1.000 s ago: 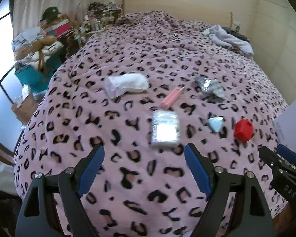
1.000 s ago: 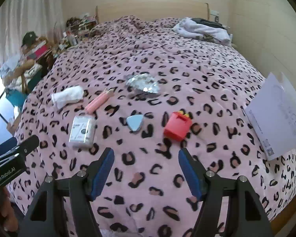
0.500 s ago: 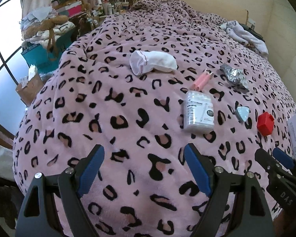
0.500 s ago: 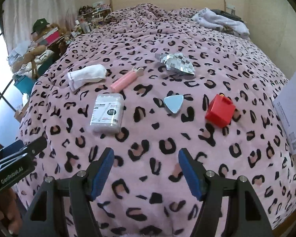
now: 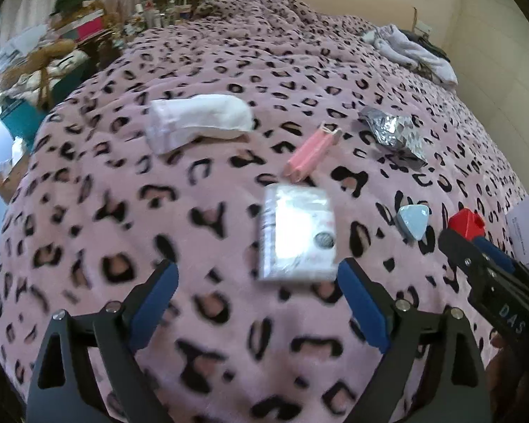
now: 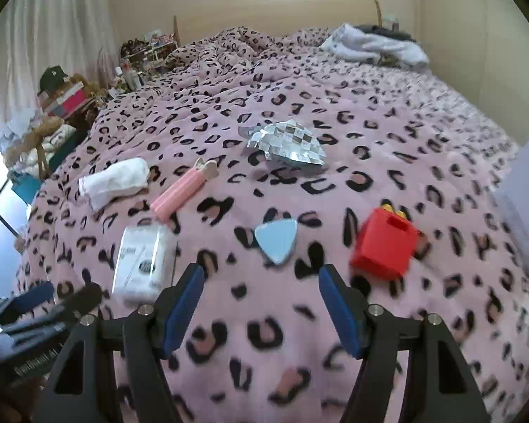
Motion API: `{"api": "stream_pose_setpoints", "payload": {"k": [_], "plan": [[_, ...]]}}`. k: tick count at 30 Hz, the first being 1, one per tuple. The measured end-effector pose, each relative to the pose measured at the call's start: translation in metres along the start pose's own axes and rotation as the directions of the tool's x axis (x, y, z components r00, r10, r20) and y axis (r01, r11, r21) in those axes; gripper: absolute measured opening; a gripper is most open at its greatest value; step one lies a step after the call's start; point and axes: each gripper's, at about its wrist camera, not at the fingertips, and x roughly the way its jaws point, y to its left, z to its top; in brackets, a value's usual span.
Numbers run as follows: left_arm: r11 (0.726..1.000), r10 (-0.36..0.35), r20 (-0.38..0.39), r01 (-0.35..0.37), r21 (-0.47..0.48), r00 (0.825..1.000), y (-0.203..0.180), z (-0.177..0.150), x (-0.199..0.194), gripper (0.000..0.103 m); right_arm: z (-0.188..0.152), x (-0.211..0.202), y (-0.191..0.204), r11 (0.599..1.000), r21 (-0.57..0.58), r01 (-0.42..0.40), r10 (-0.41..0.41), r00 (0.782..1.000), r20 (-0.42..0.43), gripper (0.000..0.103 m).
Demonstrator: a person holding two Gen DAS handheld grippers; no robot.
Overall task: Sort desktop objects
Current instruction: 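Reach the left tool to the cotton-swab container while the right tool reaches the blue triangle, then close the left tool on the cotton-swab container while the right tool grips the blue triangle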
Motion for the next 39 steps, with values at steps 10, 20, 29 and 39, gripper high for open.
{"api": "stream_pose_setpoints", "payload": {"k": [10, 20, 29, 39], "plan": [[1.000, 0.018, -0.007, -0.018, -0.003, 1.000, -0.017, 0.027, 0.051, 0.094, 0.022, 0.064, -0.014, 0.998, 0.049, -0.033, 0.035, 0.998, -0.044, 0.070], [0.999, 0.002, -0.037, -0.003, -0.039, 0.999, -0.013, 0.023, 0.087, 0.094, 0.021, 0.096, -0.006, 1.000, -0.006, 0.018, -0.018, 0.999, -0.046, 0.070], [0.999, 0.024, -0.023, -0.024, -0.024, 0.999, -0.016, 0.019, 0.098, 0.090, 0.015, 0.105, -0.003, 0.998, -0.043, 0.042, -0.044, 0.998, -0.045, 0.063], [0.998, 0.001, -0.007, -0.001, -0.066, 1.000, -0.005, 0.018, 0.086, 0.064, 0.014, 0.102, -0.013, 1.000, 0.016, 0.011, -0.010, 0.999, -0.040, 0.043]]}}
